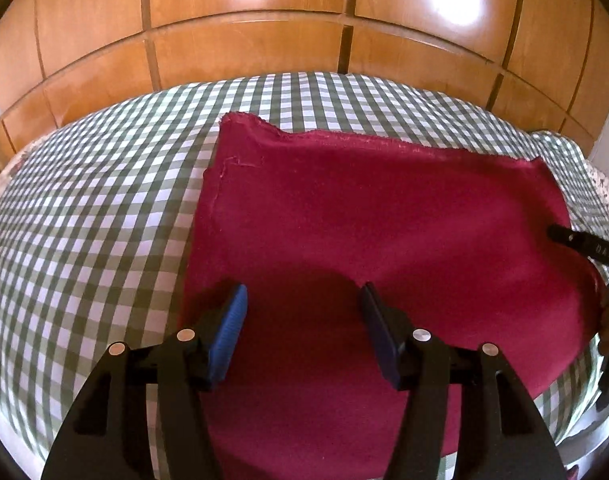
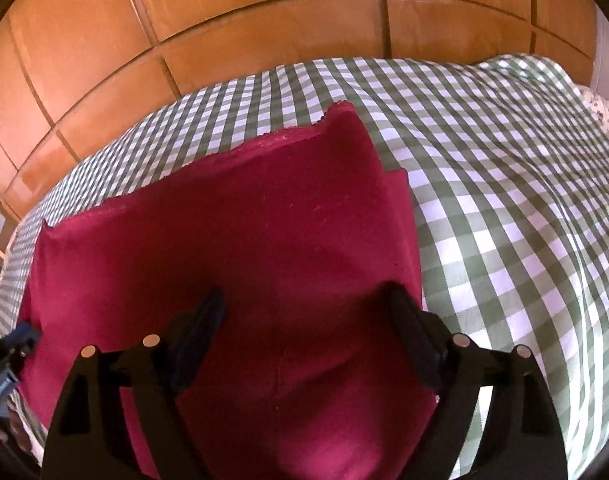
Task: Fold small clothes
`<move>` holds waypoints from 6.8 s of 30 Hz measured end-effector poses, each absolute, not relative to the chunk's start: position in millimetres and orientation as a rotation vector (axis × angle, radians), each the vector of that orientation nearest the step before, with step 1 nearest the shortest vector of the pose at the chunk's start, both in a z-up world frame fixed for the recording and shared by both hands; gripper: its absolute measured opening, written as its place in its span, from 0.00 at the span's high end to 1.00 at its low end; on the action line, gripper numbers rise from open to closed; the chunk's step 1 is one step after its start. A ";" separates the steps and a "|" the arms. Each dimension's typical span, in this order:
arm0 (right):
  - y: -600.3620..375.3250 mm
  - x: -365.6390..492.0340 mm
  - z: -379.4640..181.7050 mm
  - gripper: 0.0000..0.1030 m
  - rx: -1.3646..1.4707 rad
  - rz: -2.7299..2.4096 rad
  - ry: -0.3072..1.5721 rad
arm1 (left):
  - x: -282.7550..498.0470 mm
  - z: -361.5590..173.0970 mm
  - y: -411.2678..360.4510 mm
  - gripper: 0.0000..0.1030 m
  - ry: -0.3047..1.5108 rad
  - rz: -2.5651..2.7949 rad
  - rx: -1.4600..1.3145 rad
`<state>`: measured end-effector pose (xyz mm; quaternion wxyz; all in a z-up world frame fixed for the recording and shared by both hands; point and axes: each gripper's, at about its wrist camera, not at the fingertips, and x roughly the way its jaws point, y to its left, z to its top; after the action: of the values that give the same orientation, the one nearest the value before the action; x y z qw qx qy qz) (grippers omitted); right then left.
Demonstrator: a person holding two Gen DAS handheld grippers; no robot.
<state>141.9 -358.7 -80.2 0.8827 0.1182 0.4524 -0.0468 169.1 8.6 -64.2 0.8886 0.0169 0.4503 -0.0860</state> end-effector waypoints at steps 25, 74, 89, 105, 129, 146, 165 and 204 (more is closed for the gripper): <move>-366.9 110.2 -43.7 0.10 0.341 -0.136 0.875 | 126.7 -37.4 12.6 0.38 0.886 -0.204 -0.001; -160.8 85.4 -32.0 0.77 -0.088 0.296 0.897 | 199.6 -19.3 -19.9 0.24 1.041 -0.739 -0.451; -232.0 61.5 -10.9 0.40 0.253 0.509 0.865 | 230.3 -22.8 -54.6 0.82 1.090 -0.638 -0.244; -210.0 98.2 -34.3 0.41 0.324 0.540 0.967 | 228.3 37.3 29.1 0.83 0.986 -0.596 -0.224; -177.5 121.8 -4.5 0.27 0.319 0.596 0.931 | 169.6 15.2 106.9 0.54 0.825 -0.233 -0.199; -142.1 306.3 -72.3 0.42 0.300 0.319 1.137 | 156.6 -43.1 59.5 0.54 0.937 -0.311 -0.091; -182.4 194.4 -19.4 0.35 0.282 0.391 0.910 | 131.6 -12.9 64.2 0.35 0.876 -0.203 -0.115; -178.5 57.5 -39.6 0.50 0.196 0.411 0.968 | 120.0 -26.4 85.1 0.30 0.919 -0.097 -0.128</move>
<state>57.5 -178.5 -39.6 0.8602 0.0933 0.4614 0.1960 120.0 85.1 -26.4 0.8931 -0.0617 0.4432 -0.0468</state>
